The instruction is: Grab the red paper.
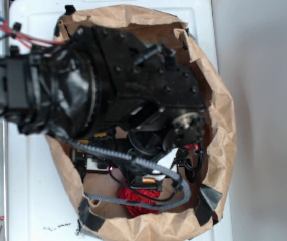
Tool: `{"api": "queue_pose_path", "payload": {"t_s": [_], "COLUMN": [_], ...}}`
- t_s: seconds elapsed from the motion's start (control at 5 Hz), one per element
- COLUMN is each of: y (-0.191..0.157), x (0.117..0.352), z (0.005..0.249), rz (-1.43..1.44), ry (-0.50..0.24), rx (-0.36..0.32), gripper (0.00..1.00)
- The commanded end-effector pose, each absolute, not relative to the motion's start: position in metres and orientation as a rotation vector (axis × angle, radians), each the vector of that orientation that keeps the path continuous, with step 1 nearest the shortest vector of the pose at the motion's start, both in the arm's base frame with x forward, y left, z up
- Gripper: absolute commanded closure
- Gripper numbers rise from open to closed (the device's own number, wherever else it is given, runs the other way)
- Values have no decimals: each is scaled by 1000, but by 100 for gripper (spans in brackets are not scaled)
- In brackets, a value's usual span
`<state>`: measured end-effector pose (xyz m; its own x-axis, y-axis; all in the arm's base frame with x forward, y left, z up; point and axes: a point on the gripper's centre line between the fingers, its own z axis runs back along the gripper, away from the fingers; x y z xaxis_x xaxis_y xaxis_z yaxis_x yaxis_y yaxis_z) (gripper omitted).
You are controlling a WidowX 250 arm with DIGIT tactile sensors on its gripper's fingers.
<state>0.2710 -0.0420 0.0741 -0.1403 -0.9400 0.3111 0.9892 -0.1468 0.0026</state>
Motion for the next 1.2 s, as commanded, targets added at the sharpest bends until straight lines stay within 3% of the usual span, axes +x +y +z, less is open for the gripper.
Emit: {"api": "queue_pose_path", "payload": {"t_s": [0.0,0.4,0.6,1.0], "y": [-41,-41,-50,-71], "x": [268,268,266,264], "z": [83,83,82,78], "rz": [-1739,-1739,-1724,-1696], "ry": [-274,-274,-271,-190], "rx": [-217,-217,-290,-349], "gripper": [0,0,0,0]}}
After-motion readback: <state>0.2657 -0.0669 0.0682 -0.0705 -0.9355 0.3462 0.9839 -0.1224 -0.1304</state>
